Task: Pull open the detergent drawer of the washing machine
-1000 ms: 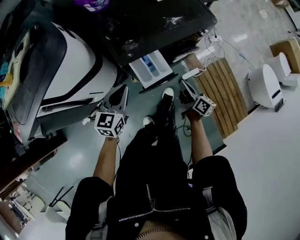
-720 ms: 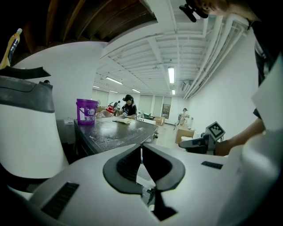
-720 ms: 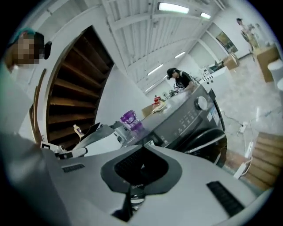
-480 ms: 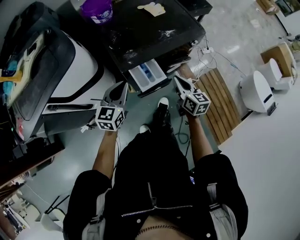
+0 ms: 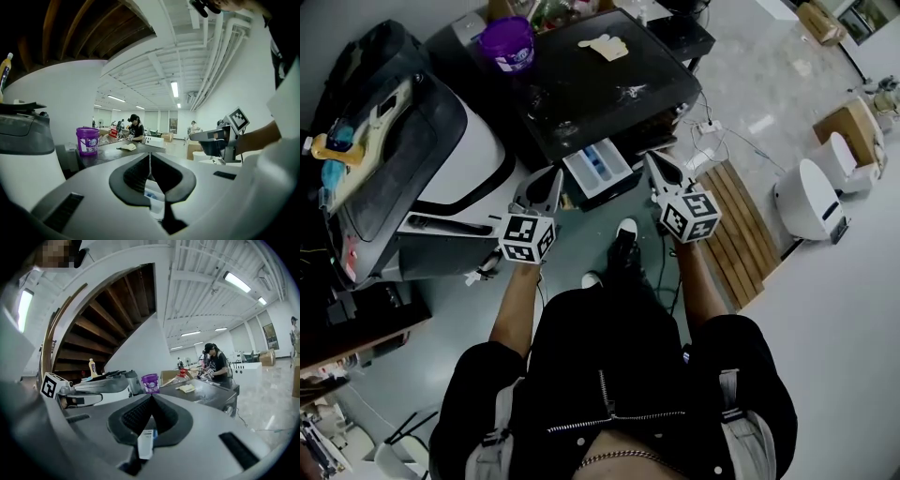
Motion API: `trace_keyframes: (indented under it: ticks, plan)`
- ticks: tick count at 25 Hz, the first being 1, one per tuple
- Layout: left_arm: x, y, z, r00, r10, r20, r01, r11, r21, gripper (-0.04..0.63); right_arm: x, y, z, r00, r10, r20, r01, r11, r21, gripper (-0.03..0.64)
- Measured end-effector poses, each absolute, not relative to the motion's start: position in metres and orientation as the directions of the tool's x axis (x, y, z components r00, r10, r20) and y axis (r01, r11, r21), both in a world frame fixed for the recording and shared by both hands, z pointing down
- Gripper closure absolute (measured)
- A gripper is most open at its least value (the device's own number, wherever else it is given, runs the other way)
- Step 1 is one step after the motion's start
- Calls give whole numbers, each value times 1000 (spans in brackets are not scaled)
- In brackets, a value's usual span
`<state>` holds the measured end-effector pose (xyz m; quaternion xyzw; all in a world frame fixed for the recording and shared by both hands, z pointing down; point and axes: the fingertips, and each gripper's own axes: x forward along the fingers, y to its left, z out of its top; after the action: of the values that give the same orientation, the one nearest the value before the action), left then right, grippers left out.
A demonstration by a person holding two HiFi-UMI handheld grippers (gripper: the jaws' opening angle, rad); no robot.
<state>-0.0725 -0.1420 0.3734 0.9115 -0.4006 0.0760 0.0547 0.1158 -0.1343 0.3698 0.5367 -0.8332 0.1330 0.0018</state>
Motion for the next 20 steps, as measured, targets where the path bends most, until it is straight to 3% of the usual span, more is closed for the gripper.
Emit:
trace_keyframes:
  ticks: [7,20]
  plan:
    - [-74,-129,361,679,-716,163,-726,-687,5,569,102,-117,339,-401,-912,81,-911,389,-135,614]
    - [-79,-119,364,681,-715,159,-726,-688,14,569,95,-105,340,-395,-916,73,-914,383,-132,614]
